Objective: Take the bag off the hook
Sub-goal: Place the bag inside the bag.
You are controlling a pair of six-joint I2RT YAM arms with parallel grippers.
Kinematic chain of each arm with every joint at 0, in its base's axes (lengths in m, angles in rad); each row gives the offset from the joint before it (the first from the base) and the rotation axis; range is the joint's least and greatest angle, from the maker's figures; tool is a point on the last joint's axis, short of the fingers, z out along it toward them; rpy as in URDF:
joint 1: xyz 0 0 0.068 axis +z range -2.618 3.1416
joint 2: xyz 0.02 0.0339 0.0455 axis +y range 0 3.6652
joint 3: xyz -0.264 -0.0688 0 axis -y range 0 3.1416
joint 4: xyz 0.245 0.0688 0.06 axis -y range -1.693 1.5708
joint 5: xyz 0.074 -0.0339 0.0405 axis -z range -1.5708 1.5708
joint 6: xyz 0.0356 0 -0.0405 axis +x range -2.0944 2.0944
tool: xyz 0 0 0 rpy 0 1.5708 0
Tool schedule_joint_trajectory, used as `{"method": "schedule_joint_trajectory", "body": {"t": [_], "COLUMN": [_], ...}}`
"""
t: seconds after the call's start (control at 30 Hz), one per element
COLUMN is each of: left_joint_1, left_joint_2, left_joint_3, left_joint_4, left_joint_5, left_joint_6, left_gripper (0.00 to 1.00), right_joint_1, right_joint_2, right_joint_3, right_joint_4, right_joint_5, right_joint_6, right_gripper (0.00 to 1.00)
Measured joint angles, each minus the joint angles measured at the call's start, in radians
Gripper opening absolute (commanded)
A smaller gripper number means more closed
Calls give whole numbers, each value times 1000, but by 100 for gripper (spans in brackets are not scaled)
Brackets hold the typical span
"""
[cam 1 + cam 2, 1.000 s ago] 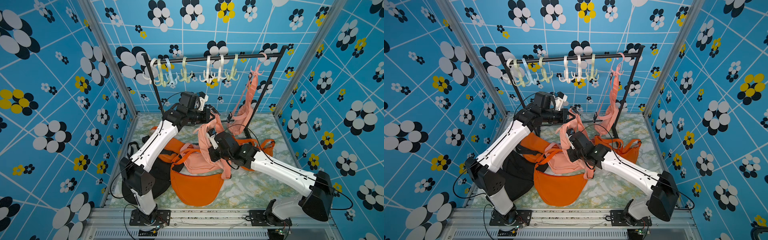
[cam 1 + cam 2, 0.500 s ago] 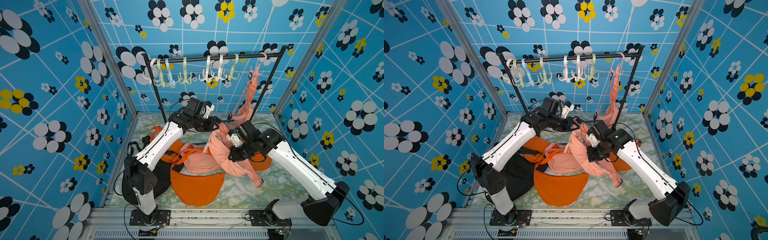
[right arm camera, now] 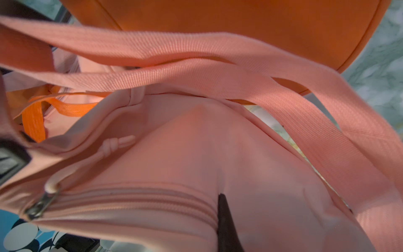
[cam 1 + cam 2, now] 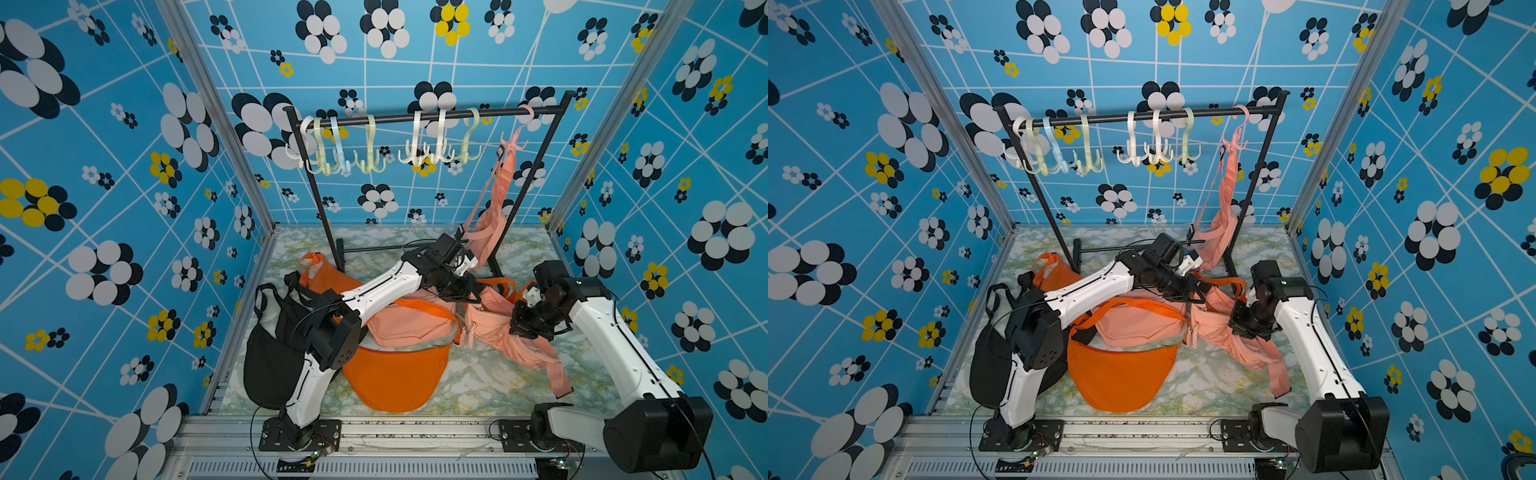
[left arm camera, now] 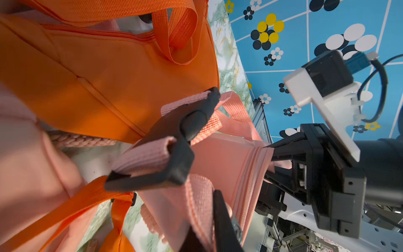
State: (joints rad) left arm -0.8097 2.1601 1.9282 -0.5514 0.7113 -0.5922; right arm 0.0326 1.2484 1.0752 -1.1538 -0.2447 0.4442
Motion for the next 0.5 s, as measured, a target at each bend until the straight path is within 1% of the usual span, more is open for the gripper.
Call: {"method": "schedule_joint_trajectory", "body": {"t": [0.03,0.07,0.13,0.2,0.23,0.27,0.33,0.43,0.5], "left_joint_1": [-1,-1,-1,3,6,10,19,28,29], "left_joint_2": [23,39,63,72,74,74,73,73,73], "left_joint_3": [11,18,20,20,16,10,-8,-46,-63], "left_joint_4": [3,6,0,-8,-9,-8,4,28,41], "left_joint_5": [3,4,3,2,0,-1,-1,0,0], "left_joint_6": [-2,-3,-3,-3,-3,-3,-10,-23,-29], "left_gripper": [0,0,0,0,0,0,0,0,0], "right_joint_1": [-9,-14,-21,-29,-33,-36,-48,-88,-111], "right_joint_2": [4,12,40,69,84,93,107,106,106], "right_joint_3": [-16,-27,-53,-78,-93,-104,-132,-177,-197], "right_joint_4": [18,32,73,107,121,131,158,210,243], "right_joint_5": [3,6,24,52,70,86,111,112,113], "right_joint_6": [6,10,23,35,41,46,57,74,86], "right_gripper": [7,18,57,78,84,87,90,95,96]}}
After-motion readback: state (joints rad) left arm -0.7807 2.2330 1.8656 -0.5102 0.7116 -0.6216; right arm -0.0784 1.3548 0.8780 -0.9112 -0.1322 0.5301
